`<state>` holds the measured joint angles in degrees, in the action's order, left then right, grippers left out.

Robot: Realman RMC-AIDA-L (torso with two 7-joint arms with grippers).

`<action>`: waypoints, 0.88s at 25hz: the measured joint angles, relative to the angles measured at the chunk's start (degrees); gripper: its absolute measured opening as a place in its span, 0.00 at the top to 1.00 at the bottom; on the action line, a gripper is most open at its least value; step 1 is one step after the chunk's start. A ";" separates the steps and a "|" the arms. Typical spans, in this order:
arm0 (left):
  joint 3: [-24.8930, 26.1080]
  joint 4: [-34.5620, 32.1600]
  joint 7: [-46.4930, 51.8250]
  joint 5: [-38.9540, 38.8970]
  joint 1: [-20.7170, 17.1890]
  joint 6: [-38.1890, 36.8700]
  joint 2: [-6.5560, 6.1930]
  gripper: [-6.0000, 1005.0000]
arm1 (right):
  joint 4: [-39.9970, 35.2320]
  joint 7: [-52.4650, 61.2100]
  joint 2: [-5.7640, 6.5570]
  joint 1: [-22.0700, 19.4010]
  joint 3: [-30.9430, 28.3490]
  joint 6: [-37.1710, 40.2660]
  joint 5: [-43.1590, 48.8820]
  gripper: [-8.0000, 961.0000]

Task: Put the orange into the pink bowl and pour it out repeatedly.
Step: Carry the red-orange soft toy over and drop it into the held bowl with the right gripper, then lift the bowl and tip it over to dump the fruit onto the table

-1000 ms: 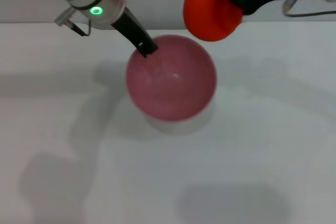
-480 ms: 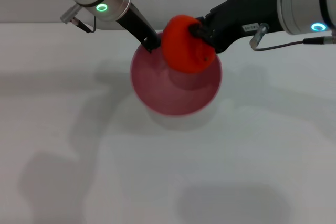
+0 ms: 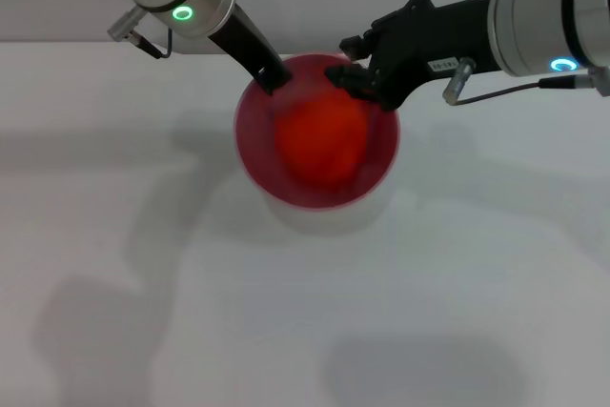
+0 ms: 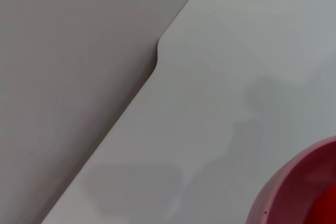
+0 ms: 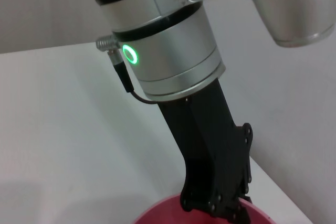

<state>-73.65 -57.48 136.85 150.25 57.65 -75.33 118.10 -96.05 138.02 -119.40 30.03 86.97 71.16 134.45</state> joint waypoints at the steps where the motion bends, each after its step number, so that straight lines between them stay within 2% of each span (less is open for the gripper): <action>1: 0.04 0.00 0.00 0.03 -0.06 0.01 -0.01 0.95 | -0.14 -0.13 -0.06 -0.24 -0.09 -0.21 -0.08 0.89; 2: 0.10 0.01 0.00 0.15 -0.23 0.00 -0.06 0.95 | -0.30 -0.13 -0.07 -0.42 -0.32 -0.37 -0.18 0.89; 7: 0.16 0.01 0.00 0.12 -0.67 0.26 -0.08 0.95 | -1.78 -0.14 -0.19 -1.81 -1.75 -1.41 -0.33 0.67; 10: 0.15 0.00 0.00 0.11 -0.75 0.46 -0.08 0.95 | -2.64 -0.23 -0.38 -3.62 -4.02 -3.87 -0.80 0.43; 13: -3.12 -0.47 -1.13 -0.06 -1.93 3.79 0.10 0.95 | -1.62 -3.85 -0.51 -6.22 -7.58 -7.29 -6.21 0.43; 15: -3.12 -0.47 -1.13 -0.06 -1.93 3.79 0.10 0.95 | 0.57 -8.86 -0.44 -8.42 -10.82 -9.03 -14.34 0.43; 16: -8.29 -0.59 -1.26 -0.37 -2.24 6.80 0.33 0.95 | 2.59 -13.27 -0.24 -9.95 -12.97 -9.78 -21.36 0.43; 18: -12.62 -0.81 -1.20 -0.44 -2.50 9.79 0.47 0.95 | 7.02 -21.83 0.16 -12.36 -15.94 -10.29 -34.42 0.43; 22: -17.93 -1.64 -0.86 -0.53 -3.11 14.40 0.65 0.95 | 21.04 -49.66 0.58 -17.56 -19.72 -5.68 -69.77 0.43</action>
<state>-91.57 -59.12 135.99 149.72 54.54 -60.92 118.76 -75.02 88.36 -118.81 12.48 67.25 65.48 64.68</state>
